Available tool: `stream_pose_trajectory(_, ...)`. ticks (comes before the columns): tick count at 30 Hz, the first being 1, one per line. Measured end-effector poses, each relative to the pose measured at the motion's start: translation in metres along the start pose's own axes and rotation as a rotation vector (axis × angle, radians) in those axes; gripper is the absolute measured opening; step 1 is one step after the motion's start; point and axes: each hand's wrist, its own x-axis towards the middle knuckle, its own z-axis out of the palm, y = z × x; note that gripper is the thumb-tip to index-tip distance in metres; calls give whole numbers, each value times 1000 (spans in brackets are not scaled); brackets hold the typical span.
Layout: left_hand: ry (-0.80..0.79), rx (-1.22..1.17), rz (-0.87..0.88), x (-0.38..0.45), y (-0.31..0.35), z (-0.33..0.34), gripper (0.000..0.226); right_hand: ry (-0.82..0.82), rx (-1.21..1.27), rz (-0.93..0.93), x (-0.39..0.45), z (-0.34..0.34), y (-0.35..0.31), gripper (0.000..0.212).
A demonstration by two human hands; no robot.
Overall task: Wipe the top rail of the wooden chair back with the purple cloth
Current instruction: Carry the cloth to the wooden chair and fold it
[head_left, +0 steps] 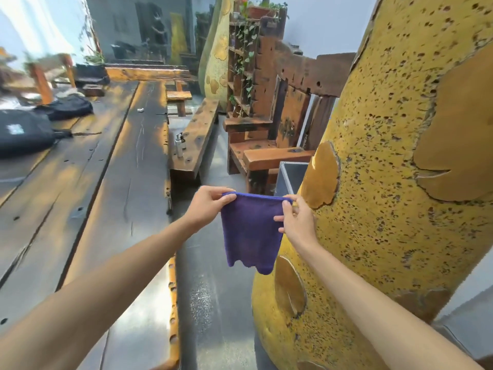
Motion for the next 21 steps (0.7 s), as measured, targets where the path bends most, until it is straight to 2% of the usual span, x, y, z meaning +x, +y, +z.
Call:
stream_pose_trajectory(7,133,58,21,99,-43,-25,14,-78,9,5,126,78,16,14)
stream_pose_trajectory(13,226,-69,-81,201,-90,-62,13,-105,28,42,240,165,32,17)
stream_pose_trajectory(21,261,20,-101,329,-132,-111,11,-121,-39,39,357,252,26,14)
